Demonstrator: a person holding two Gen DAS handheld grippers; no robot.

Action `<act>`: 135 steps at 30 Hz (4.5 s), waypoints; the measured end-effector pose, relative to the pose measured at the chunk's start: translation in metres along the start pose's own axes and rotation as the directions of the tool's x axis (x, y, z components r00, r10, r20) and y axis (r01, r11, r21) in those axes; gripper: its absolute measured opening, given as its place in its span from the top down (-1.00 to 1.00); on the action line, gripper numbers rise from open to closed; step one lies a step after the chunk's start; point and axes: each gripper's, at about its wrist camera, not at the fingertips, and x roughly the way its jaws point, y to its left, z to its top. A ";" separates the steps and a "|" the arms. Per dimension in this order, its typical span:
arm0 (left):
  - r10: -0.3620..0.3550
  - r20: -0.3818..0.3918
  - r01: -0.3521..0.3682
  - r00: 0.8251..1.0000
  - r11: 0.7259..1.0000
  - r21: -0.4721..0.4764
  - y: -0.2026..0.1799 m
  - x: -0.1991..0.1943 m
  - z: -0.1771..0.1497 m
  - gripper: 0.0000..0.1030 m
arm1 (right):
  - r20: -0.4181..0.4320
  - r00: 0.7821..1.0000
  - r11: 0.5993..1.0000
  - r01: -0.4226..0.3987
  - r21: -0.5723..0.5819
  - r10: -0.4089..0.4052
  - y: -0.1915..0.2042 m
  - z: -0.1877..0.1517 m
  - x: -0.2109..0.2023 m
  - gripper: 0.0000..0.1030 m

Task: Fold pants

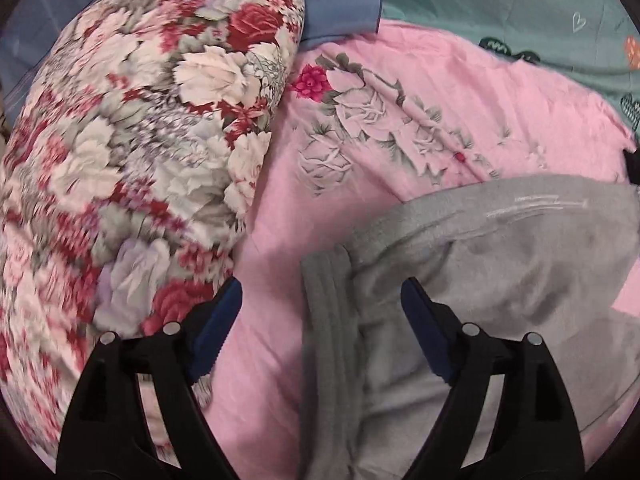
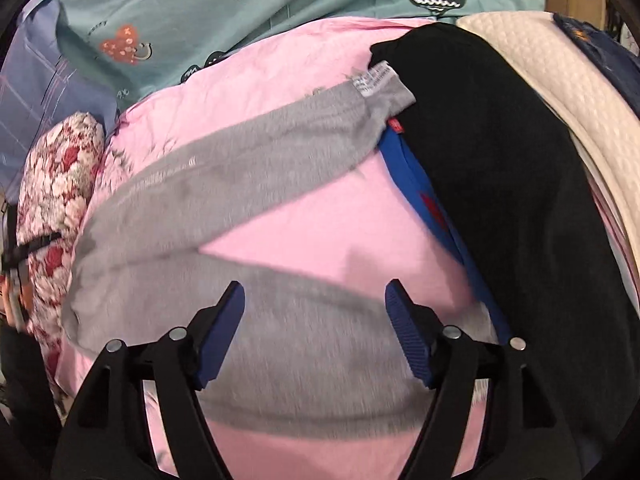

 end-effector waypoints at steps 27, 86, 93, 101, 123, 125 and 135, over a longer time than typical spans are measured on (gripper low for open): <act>-0.457 0.085 0.446 0.885 0.886 0.122 0.012 0.068 0.002 0.57 | -0.071 0.997 0.541 -0.079 -0.837 0.035 0.386 0.114 0.207 -0.76; -0.283 0.132 0.229 0.950 0.919 0.322 -0.011 -0.075 -0.218 0.76 | -0.268 0.946 0.497 -0.323 -0.805 0.181 0.377 -0.122 0.102 0.82; -0.377 0.064 0.346 0.924 0.896 0.279 0.005 -0.068 -0.232 0.68 | -0.345 0.928 0.557 -0.361 -0.748 0.139 0.372 -0.138 0.146 0.79; -0.445 0.259 0.415 0.858 0.895 0.163 0.027 -0.126 -0.250 -0.85 | -0.382 0.908 0.591 -0.405 -0.698 0.172 0.365 -0.131 0.141 0.67; -0.345 0.091 0.356 0.934 0.911 -0.209 -0.035 -0.024 -0.222 0.84 | -0.297 0.921 0.691 -0.387 -0.611 0.252 0.328 -0.078 0.097 -0.07; -0.338 0.114 0.354 0.934 0.915 -0.194 -0.035 -0.022 -0.222 0.84 | -0.180 0.962 0.783 -0.271 -0.559 0.204 0.300 -0.037 0.082 -0.31; -0.360 0.189 0.395 0.914 0.894 -0.212 -0.028 -0.018 -0.224 0.84 | -0.181 0.954 0.971 0.233 -0.053 -0.239 0.141 0.189 0.171 -0.41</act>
